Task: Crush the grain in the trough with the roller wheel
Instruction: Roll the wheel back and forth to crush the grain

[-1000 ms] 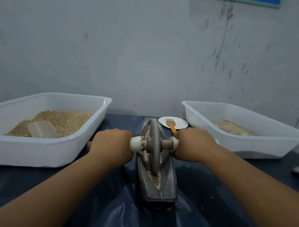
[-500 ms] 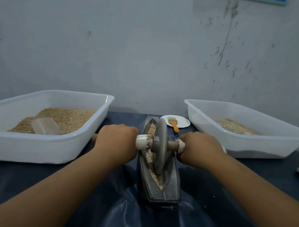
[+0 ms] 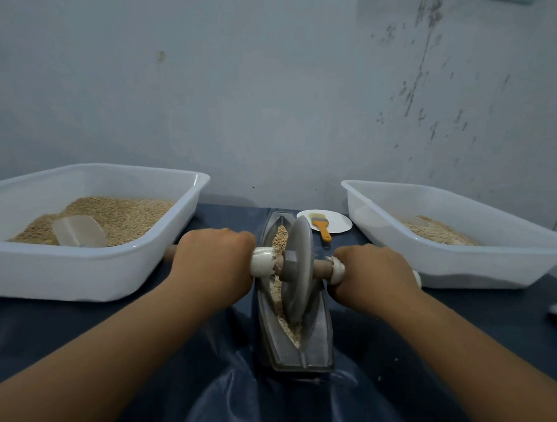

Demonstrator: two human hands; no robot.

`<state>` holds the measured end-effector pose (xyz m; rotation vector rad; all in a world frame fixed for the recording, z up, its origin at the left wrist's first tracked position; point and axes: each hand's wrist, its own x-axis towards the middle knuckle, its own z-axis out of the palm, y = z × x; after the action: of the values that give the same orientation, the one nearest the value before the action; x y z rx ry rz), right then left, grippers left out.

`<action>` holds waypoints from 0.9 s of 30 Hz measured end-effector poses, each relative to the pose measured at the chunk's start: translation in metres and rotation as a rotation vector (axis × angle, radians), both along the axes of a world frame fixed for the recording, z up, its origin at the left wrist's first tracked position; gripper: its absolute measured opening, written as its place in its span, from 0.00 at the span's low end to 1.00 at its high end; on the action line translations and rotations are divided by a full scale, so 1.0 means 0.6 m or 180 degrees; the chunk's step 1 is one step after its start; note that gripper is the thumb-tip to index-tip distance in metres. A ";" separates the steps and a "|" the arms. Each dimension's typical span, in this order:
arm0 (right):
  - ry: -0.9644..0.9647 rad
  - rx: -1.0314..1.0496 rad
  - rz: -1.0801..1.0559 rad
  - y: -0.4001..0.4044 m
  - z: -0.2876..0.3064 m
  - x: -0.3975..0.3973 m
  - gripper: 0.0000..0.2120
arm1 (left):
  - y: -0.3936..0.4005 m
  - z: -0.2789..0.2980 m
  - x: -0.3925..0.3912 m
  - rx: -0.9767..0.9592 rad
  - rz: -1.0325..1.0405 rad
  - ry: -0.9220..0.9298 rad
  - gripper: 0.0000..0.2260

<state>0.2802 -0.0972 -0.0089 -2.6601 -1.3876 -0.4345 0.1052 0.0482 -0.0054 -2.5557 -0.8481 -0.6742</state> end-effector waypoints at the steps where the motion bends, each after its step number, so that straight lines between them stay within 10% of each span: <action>1: -0.0090 0.0050 0.0008 -0.008 -0.006 0.000 0.10 | -0.002 -0.007 -0.005 0.0189 -0.0020 -0.0020 0.14; 27: -0.0639 0.0250 0.0038 -0.009 -0.010 -0.022 0.14 | 0.005 -0.026 -0.019 0.0224 -0.0450 -0.0334 0.16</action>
<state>0.2670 -0.1025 -0.0147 -2.6036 -1.4045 -0.7567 0.0937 0.0510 -0.0212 -2.5530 -0.6676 -0.8718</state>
